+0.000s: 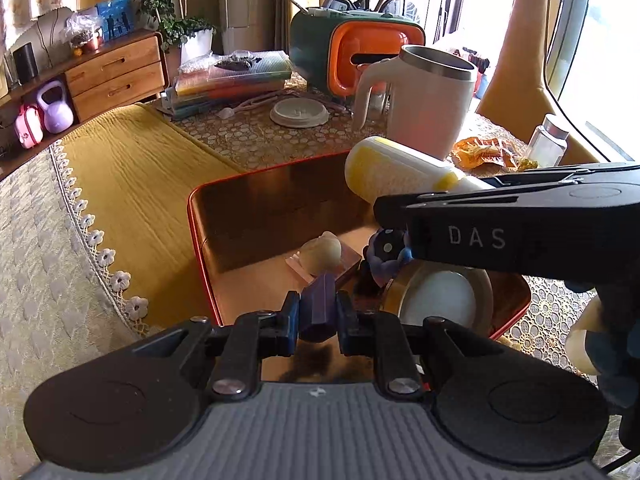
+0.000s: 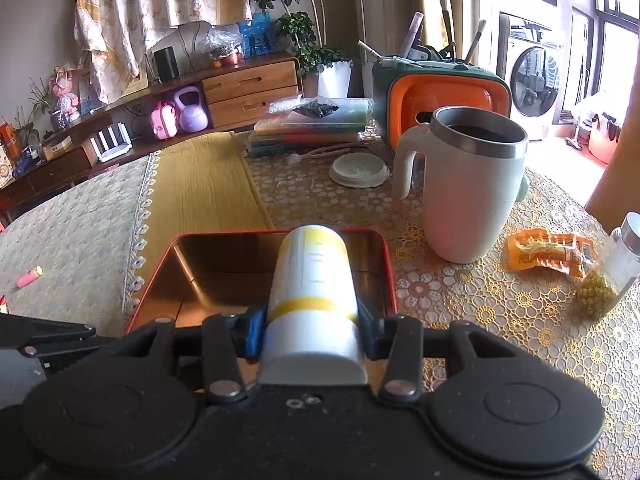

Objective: Organize rigid objects
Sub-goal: 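Carry the bottle and purple piece over the red tin box with both tools, then open the right tool to drop the bottle in the box while the left tool releases the purple piece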

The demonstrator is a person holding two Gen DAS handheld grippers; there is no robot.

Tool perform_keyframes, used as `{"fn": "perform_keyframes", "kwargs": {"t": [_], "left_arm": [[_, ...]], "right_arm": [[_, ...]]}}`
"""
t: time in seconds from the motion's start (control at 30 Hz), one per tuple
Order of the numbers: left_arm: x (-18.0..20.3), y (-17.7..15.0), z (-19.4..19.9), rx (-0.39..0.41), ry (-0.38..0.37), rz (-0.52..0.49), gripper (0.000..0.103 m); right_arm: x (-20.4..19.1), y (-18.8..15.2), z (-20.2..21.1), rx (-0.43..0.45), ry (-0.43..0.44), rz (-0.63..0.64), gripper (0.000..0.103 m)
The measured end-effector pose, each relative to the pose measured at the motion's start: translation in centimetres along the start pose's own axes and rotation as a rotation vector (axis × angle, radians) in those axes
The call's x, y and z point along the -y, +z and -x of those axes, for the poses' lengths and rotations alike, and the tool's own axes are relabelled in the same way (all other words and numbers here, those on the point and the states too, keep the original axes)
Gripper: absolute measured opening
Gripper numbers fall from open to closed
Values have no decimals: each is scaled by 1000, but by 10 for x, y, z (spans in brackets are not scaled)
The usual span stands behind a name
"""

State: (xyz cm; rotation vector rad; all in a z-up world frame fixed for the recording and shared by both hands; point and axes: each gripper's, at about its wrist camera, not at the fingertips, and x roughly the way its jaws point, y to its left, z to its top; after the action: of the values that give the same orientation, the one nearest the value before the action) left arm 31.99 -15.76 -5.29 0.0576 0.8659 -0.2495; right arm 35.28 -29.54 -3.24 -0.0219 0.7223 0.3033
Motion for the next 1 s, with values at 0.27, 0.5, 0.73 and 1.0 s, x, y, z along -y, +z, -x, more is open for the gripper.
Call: {"fn": "perform_keyframes", "kwargs": {"t": [0.27,0.5,0.73,1.0], "left_arm": [[2,1,-16,-48,12,-5,18],[4,2,-18,-51,28,-16,18],[5,-1,-11,-44,10,-7,18],[7,-5,8,-25,-12,-14,19]], "right_arm": [[9,5,-14,-24,-25,-42,44],[12,4,-16,-28,-50,-65,45],[11,1,-10,-25,-55,-67,49],[5,-2,2,-22,-66,-51,58]]}}
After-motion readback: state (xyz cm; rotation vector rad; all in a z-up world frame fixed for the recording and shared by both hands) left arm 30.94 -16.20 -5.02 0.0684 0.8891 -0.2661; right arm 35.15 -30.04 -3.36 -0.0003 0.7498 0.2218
